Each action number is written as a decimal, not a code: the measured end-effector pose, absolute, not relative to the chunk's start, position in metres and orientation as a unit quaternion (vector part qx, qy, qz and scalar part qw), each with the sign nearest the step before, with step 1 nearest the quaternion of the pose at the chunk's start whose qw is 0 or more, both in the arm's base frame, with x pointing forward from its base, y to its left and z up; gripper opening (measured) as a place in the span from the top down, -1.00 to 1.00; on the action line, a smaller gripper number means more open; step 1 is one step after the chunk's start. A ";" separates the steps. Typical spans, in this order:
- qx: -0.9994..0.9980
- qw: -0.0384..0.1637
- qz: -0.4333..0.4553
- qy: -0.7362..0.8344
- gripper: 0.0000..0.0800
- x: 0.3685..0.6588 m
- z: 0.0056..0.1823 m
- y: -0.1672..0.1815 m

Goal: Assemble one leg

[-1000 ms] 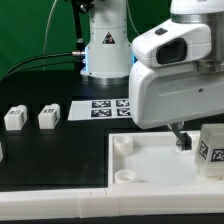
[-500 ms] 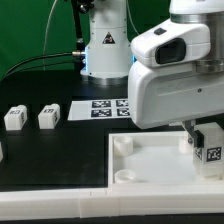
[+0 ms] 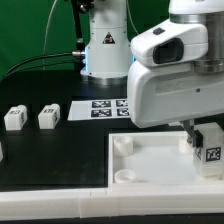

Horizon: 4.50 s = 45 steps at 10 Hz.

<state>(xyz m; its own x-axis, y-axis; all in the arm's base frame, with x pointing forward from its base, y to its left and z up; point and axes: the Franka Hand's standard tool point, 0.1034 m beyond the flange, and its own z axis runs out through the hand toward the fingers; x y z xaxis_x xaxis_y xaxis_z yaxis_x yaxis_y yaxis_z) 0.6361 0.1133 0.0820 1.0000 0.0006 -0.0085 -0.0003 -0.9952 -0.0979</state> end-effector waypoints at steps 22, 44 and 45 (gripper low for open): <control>-0.798 0.049 0.042 0.600 -0.61 0.627 0.076 0.111; -0.990 0.032 0.014 0.139 0.27 0.623 0.074 0.117; -0.983 0.033 0.016 0.180 0.27 0.623 0.074 0.117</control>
Offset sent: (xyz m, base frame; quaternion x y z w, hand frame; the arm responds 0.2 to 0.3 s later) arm -0.0069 -0.0054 -0.0008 0.0083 0.0169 0.3237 0.9460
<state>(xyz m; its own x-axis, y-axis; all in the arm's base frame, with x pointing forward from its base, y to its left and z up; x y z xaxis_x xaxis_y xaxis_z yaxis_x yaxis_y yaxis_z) 0.6230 0.1171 0.0739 0.9348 -0.3525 -0.0432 -0.3546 -0.9332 -0.0588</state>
